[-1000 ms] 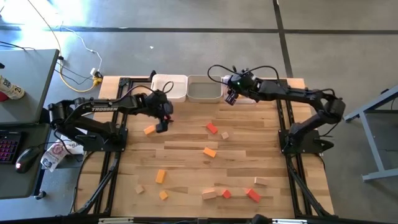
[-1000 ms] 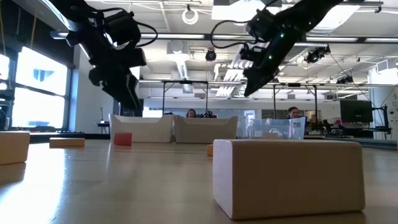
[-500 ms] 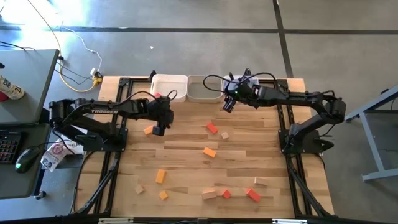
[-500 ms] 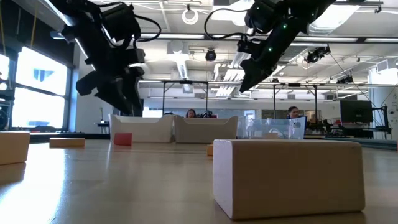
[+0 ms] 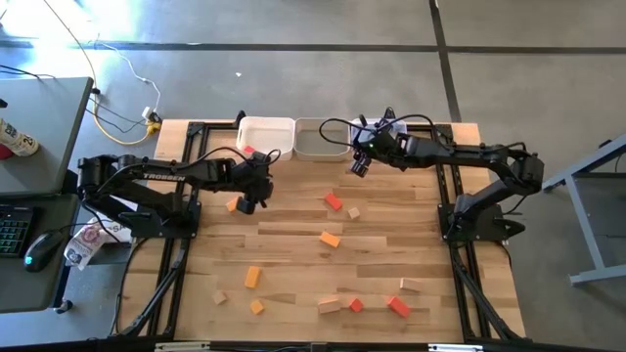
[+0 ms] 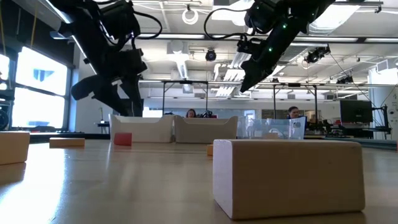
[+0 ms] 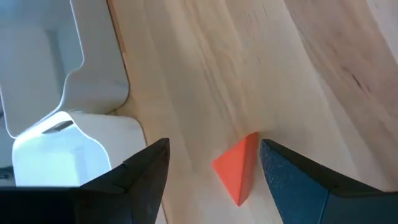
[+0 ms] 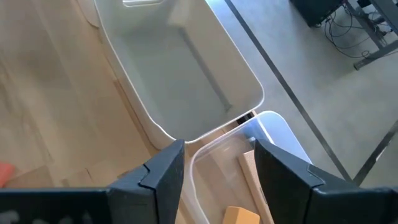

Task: Sort & place blocks by color
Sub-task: Put the orange block into the white bin

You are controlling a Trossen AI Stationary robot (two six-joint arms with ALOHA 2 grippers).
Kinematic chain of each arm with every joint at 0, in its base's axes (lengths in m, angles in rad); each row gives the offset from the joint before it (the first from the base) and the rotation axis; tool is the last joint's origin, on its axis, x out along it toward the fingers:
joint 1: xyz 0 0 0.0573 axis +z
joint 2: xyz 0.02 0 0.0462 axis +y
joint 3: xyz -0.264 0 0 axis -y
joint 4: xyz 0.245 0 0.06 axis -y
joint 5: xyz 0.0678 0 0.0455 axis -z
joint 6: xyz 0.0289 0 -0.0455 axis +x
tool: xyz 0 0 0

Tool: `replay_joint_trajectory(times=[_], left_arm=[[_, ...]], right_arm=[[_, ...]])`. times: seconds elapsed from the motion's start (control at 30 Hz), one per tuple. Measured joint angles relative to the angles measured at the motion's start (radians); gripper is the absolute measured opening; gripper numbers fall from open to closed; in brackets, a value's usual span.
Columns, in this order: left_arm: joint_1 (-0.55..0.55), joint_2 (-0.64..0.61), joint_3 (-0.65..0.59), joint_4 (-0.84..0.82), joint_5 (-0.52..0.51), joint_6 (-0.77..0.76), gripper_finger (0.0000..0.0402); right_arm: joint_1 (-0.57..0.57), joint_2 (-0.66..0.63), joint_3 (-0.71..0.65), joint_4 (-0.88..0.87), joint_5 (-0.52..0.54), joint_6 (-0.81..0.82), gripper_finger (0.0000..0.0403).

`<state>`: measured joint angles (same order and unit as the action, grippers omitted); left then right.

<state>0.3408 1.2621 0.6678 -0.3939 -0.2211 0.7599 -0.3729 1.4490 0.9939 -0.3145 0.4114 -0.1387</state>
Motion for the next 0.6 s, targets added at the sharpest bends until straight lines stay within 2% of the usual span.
replay_joint_trajectory(times=[0.2,0.4,0.6], left_arm=[[0.0,0.025,0.0,0.0,0.0,0.03,0.0239],[0.0,0.12,0.001,0.025,-0.013,0.029,0.0239],[0.001,0.217,0.057,0.013,-0.047,0.004,0.0239]], right_arm=[[0.0,0.0,0.0,0.0,0.0,0.0,0.0181],[0.0,0.0,0.0,0.0,-0.001,0.003,0.0181],[0.0,0.0,0.0,0.0,-0.002,0.003,0.0181]])
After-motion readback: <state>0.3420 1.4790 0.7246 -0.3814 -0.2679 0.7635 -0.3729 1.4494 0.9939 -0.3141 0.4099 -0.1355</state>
